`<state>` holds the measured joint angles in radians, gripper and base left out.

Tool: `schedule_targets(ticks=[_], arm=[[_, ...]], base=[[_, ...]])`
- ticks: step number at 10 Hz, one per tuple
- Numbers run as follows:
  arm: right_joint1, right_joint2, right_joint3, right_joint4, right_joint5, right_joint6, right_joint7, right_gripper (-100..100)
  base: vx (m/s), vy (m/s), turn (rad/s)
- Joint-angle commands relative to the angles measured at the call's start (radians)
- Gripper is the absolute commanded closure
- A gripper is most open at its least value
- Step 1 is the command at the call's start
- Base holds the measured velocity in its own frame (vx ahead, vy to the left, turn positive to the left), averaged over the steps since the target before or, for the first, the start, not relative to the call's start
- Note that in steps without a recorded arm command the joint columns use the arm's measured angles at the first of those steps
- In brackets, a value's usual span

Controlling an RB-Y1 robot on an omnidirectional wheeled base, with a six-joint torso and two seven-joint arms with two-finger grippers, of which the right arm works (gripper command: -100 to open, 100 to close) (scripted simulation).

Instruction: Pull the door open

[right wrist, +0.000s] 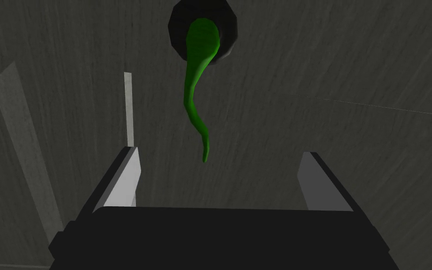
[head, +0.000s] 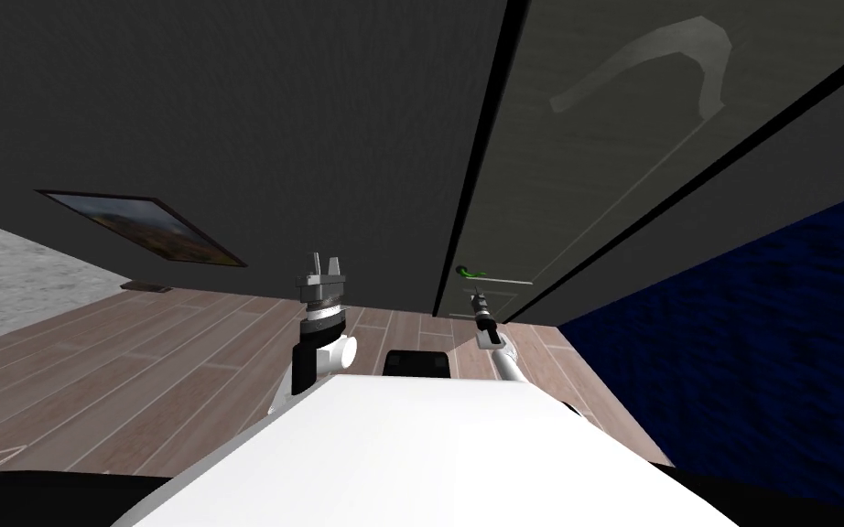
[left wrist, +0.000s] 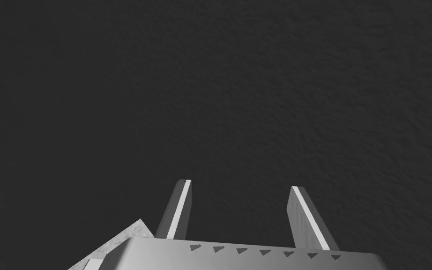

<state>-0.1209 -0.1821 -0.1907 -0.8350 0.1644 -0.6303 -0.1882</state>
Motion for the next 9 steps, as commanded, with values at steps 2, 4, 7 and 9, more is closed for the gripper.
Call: schedule_targets(ticks=[2, 4, 7, 9], arm=[[-0.02, -0.003, -0.008, 0.047, 0.005, -0.01, -0.007, -100], [-0.007, -0.021, -0.015, 0.047, -0.003, -0.019, -0.017, -100], [0.012, -0.063, -0.035, 0.071, -0.02, -0.046, -0.043, -100], [0.026, -0.092, -0.049, 0.087, -0.031, -0.064, -0.061, -100]], base=[[0.056, -0.049, 0.06], [0.063, 0.004, 0.068], [0.188, 0.036, 0.131], [0.135, 0.044, 0.12]])
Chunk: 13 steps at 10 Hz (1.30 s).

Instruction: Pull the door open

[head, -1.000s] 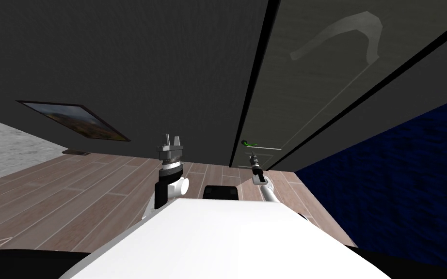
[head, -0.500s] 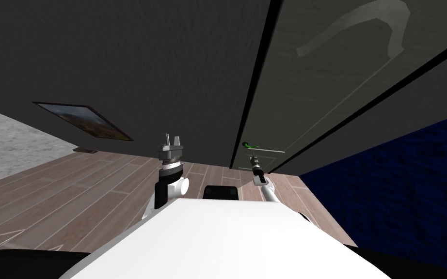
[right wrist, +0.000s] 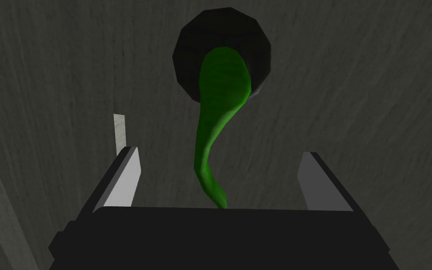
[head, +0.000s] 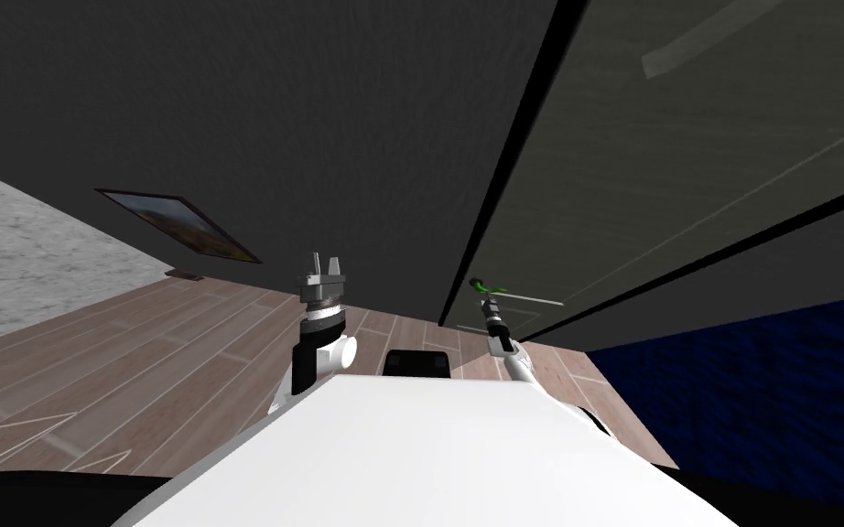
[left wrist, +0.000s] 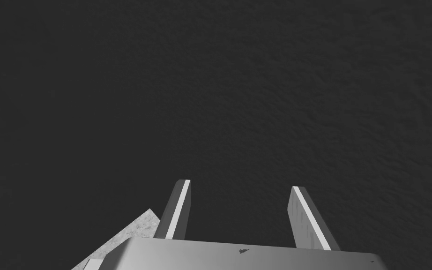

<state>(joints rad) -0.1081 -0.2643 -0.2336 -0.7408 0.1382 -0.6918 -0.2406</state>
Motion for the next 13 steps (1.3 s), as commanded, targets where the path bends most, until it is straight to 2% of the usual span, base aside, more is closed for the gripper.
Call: schedule_targets(ticks=[1, 2, 4, 5, 6, 7, 12, 13], arm=[[0.022, -0.028, -0.014, 0.003, -0.012, -0.014, -0.02, -100], [0.022, -0.028, -0.014, 0.003, -0.012, -0.014, -0.02, -100], [0.037, -0.061, -0.03, 0.022, -0.025, -0.035, -0.041, -100], [0.04, -0.067, -0.033, 0.025, -0.027, -0.039, -0.045, -100], [0.035, -0.062, -0.03, 0.024, -0.025, -0.035, -0.04, -100], [0.035, -0.062, -0.03, 0.024, -0.025, -0.035, -0.04, 100], [0.035, -0.062, -0.03, 0.024, -0.025, -0.035, -0.04, 100], [0.045, -0.072, -0.016, 0.023, -0.017, -0.046, -0.06, 100]], base=[[0.21, 0.048, 0.186], [0.143, 0.025, 0.021], [0.134, 0.006, 0.106], [0.165, -0.005, 0.099], [0.07, -0.004, 0.013], [-0.01, -0.001, -0.01], [-0.012, 0.0, 0.001], [-0.128, -0.049, 0.117]])
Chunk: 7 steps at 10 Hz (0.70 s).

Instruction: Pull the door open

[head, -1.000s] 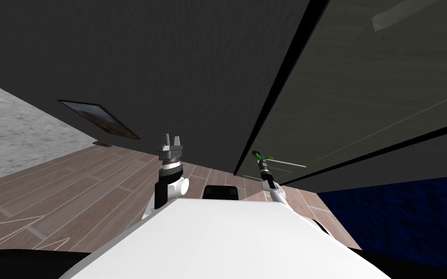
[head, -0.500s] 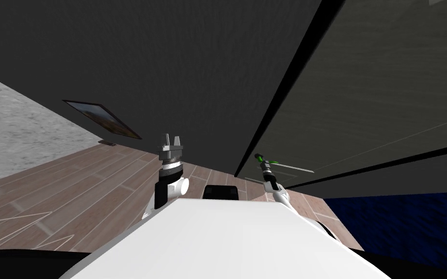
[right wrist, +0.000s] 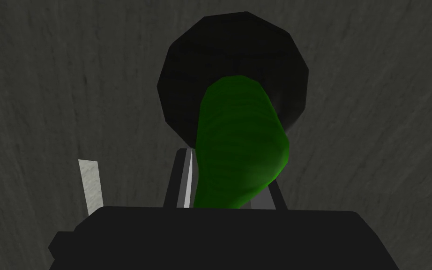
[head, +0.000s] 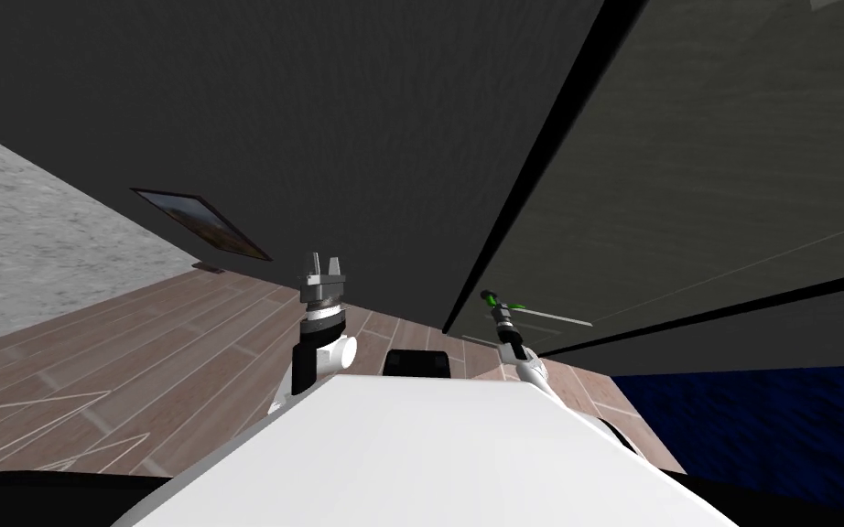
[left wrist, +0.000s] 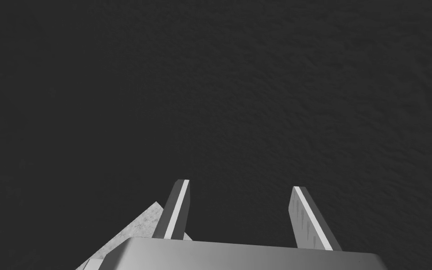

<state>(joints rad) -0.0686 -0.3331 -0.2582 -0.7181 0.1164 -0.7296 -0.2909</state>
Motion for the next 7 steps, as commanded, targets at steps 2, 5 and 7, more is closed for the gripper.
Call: schedule_targets(ticks=[2, 5, 7], arm=[[0.013, -0.012, 0.02, -0.002, 0.013, -0.019, -0.026, 100], [0.03, -0.033, 0.047, -0.008, 0.03, -0.044, -0.065, 100], [0.043, -0.05, 0.068, -0.012, 0.043, -0.063, -0.095, 100]], base=[[-0.182, -0.058, 0.099], [-0.212, -0.05, 0.097], [-0.224, -0.075, 0.119]])
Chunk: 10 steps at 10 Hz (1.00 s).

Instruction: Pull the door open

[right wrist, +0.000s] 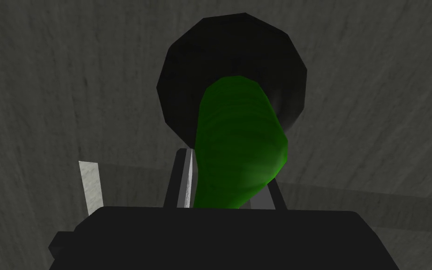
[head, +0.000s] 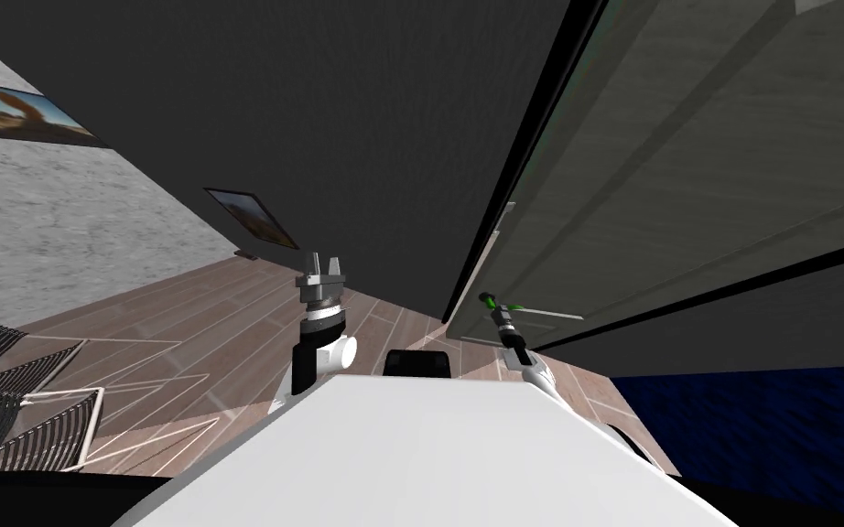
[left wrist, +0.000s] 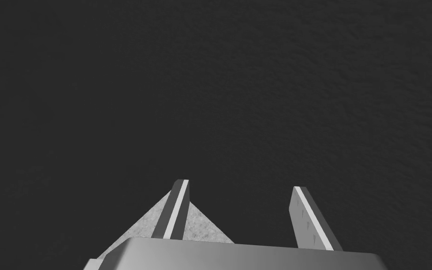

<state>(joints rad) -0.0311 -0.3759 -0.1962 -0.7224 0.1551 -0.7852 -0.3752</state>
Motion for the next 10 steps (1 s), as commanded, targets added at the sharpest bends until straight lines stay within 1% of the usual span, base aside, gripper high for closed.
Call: schedule_targets(ticks=[1, 2, 3, 4, 5, 7, 10], arm=[[0.01, -0.012, 0.012, -0.009, 0.009, -0.013, -0.02, 100], [0.015, -0.018, 0.02, -0.011, 0.014, -0.021, -0.031, 100], [0.011, -0.011, 0.018, -0.005, 0.011, -0.014, -0.024, 100], [0.031, -0.025, 0.029, -0.005, 0.023, -0.044, -0.048, 100], [0.035, -0.029, 0.031, -0.006, 0.026, -0.051, -0.053, 100], [0.056, -0.047, 0.041, -0.009, 0.039, -0.086, -0.079, 100], [0.087, -0.075, 0.057, -0.013, 0.058, -0.137, -0.117, 100]], base=[[-0.223, -0.076, 0.094], [-0.191, -0.058, 0.083], [-0.081, -0.019, 0.021], [-0.159, -0.062, 0.122], [-0.203, -0.078, 0.127], [-0.173, -0.04, 0.077], [-0.201, -0.072, 0.106]])
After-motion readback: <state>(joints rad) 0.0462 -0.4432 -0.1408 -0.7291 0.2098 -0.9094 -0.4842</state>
